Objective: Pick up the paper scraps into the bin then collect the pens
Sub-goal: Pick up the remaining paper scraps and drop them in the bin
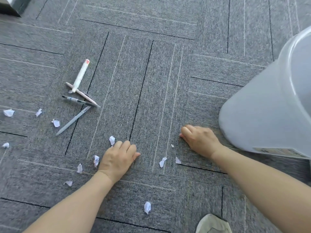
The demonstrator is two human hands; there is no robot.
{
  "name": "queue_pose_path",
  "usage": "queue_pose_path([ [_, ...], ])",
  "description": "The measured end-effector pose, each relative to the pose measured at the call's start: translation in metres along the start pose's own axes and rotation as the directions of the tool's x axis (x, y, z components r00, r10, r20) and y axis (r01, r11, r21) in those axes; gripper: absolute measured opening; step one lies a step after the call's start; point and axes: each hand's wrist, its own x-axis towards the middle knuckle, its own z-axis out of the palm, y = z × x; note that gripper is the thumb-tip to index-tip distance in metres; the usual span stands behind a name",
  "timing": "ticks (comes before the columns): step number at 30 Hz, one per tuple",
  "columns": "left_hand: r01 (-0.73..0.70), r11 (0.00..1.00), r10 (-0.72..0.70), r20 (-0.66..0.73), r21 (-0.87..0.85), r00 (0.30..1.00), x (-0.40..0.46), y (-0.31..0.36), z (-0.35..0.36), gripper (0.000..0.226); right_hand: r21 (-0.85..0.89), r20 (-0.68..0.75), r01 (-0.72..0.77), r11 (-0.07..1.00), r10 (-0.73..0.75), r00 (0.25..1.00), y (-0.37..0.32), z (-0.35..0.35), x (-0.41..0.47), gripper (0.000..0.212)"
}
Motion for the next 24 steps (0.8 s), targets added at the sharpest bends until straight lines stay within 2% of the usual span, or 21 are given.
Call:
queue_pose_path([
  [2, -0.063, 0.998, 0.063, -0.008, 0.001, 0.998, 0.004, -0.004, -0.002, 0.039, 0.058, -0.038, -0.059, 0.997, 0.061, 0.997, 0.0, 0.0, 0.0, 0.03],
  [3, -0.074, 0.997, 0.074, -0.002, -0.018, 0.997, 0.007, -0.005, -0.004, 0.04, 0.131, -0.055, -0.138, 0.982, 0.146, 0.988, -0.003, -0.002, 0.0, 0.03],
  [4, -0.055, 0.997, 0.055, 0.002, -0.049, 0.998, 0.009, -0.006, -0.007, 0.041, 0.257, -0.054, -0.243, 0.935, 0.265, 0.963, -0.007, -0.006, 0.001, 0.027],
  [5, 0.001, 0.995, 0.0, 0.012, -0.101, 1.0, 0.011, -0.007, -0.011, 0.042, 0.421, -0.019, -0.352, 0.836, 0.396, 0.918, -0.01, -0.008, 0.001, 0.025],
  [6, 0.088, 0.982, -0.084, 0.027, -0.166, 0.996, 0.013, -0.009, -0.016, 0.043, 0.591, 0.046, -0.435, 0.679, 0.511, 0.858, -0.013, -0.012, 0.001, 0.024],
  [8, 0.295, 0.919, -0.295, 0.04, -0.26, 0.955, 0.015, -0.016, -0.025, 0.042, 0.854, 0.215, -0.457, 0.25, 0.63, 0.746, -0.018, -0.022, 0.002, 0.028],
  [9, 0.388, 0.877, -0.396, 0.031, -0.283, 0.918, 0.014, -0.021, -0.028, 0.042, 0.909, 0.307, -0.416, 0.024, 0.636, 0.708, -0.02, -0.025, 0.002, 0.028],
  [10, 0.465, 0.833, -0.48, 0.025, -0.301, 0.877, 0.011, -0.025, -0.03, 0.04, 0.912, 0.389, -0.38, -0.154, 0.617, 0.684, -0.021, -0.027, 0.002, 0.028],
  [11, 0.52, 0.795, -0.54, 0.028, -0.313, 0.841, 0.009, -0.029, -0.031, 0.038, 0.892, 0.451, -0.365, -0.267, 0.59, 0.67, -0.022, -0.028, 0.001, 0.026],
  [13, 0.576, 0.758, -0.586, 0.068, -0.306, 0.808, 0.004, -0.034, -0.034, 0.033, 0.845, 0.531, -0.374, -0.382, 0.523, 0.667, -0.023, -0.028, 0.001, 0.023],
  [15, 0.568, 0.791, -0.551, 0.137, -0.229, 0.823, 0.0, -0.035, -0.034, 0.036, 0.817, 0.561, -0.371, -0.441, 0.458, 0.69, -0.025, -0.027, 0.003, 0.019],
  [18, 0.481, 0.873, -0.46, 0.194, -0.08, 0.867, 0.002, -0.033, -0.029, 0.047, 0.79, 0.585, -0.379, -0.482, 0.407, 0.702, -0.03, -0.029, 0.009, 0.019],
  [20, 0.447, 0.894, -0.436, 0.17, -0.033, 0.884, 0.008, -0.033, -0.025, 0.038, 0.775, 0.609, -0.41, -0.481, 0.391, 0.69, -0.034, -0.027, 0.012, 0.021],
  [21, 0.404, 0.914, -0.395, 0.145, -0.036, 0.907, 0.01, -0.034, -0.023, 0.031, 0.776, 0.62, -0.455, -0.437, 0.394, 0.679, -0.036, -0.027, 0.012, 0.021],
  [22, 0.347, 0.937, -0.339, 0.122, -0.045, 0.933, 0.01, -0.036, -0.021, 0.025, 0.786, 0.618, -0.527, -0.323, 0.417, 0.667, -0.039, -0.027, 0.011, 0.021],
  [23, 0.288, 0.956, -0.282, 0.098, -0.052, 0.954, 0.009, -0.039, -0.019, 0.024, 0.783, 0.589, -0.61, -0.118, 0.454, 0.668, -0.042, -0.027, 0.01, 0.021],
  [24, 0.236, 0.97, -0.232, 0.073, -0.062, 0.97, 0.007, -0.042, -0.017, 0.026, 0.732, 0.525, -0.663, 0.158, 0.489, 0.696, -0.046, -0.026, 0.009, 0.018],
])
